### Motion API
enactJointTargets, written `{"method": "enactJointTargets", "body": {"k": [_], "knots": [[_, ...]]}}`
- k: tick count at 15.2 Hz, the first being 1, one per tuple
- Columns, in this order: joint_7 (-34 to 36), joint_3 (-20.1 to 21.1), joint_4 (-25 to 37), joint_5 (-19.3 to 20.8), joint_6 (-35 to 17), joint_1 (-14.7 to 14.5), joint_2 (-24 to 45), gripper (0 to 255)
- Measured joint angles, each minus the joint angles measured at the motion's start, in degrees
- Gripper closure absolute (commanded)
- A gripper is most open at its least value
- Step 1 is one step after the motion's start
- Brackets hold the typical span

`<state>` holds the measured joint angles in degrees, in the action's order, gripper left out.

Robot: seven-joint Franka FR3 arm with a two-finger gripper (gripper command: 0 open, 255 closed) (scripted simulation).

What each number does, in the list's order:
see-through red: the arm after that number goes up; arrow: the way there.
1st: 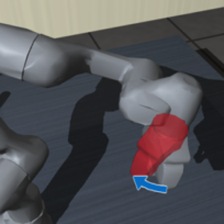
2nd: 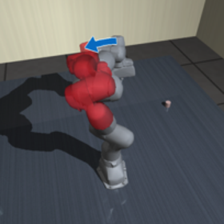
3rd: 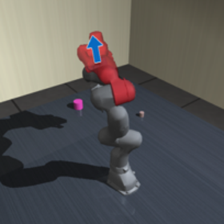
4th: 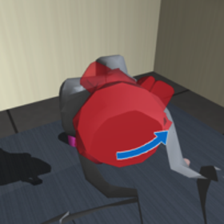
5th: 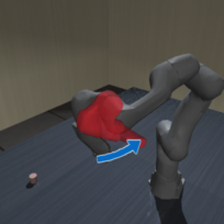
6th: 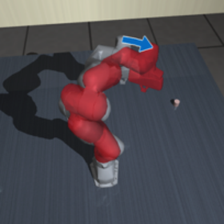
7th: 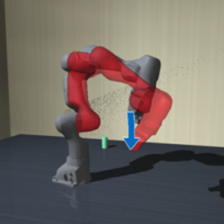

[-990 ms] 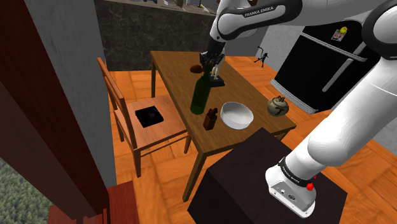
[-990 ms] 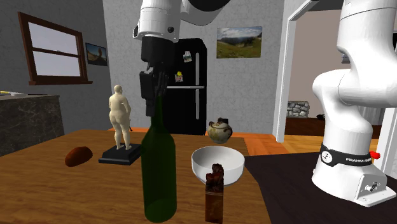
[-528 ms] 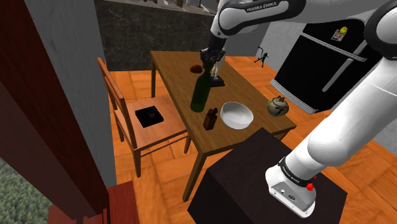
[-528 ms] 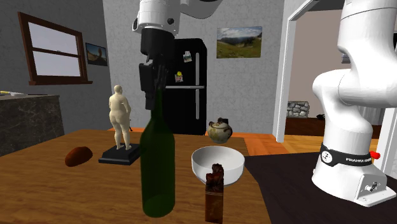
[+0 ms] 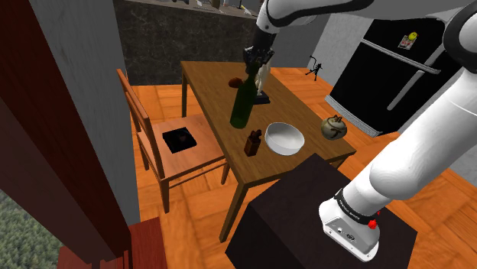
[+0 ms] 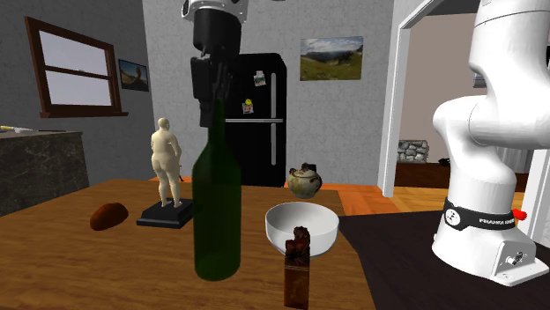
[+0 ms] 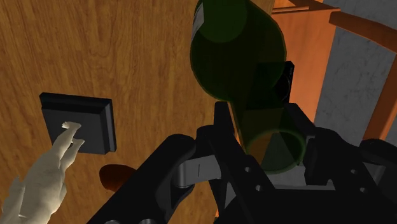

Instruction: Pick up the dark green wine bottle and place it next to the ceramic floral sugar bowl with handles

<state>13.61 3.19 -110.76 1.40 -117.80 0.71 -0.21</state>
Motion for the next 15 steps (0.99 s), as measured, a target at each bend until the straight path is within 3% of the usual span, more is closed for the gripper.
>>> {"method": "enactJointTargets", "body": {"k": [15], "knots": [[-0.34, -0.03, 10.85, -0.15, 11.45, 0.02, -0.6, 255]]}}
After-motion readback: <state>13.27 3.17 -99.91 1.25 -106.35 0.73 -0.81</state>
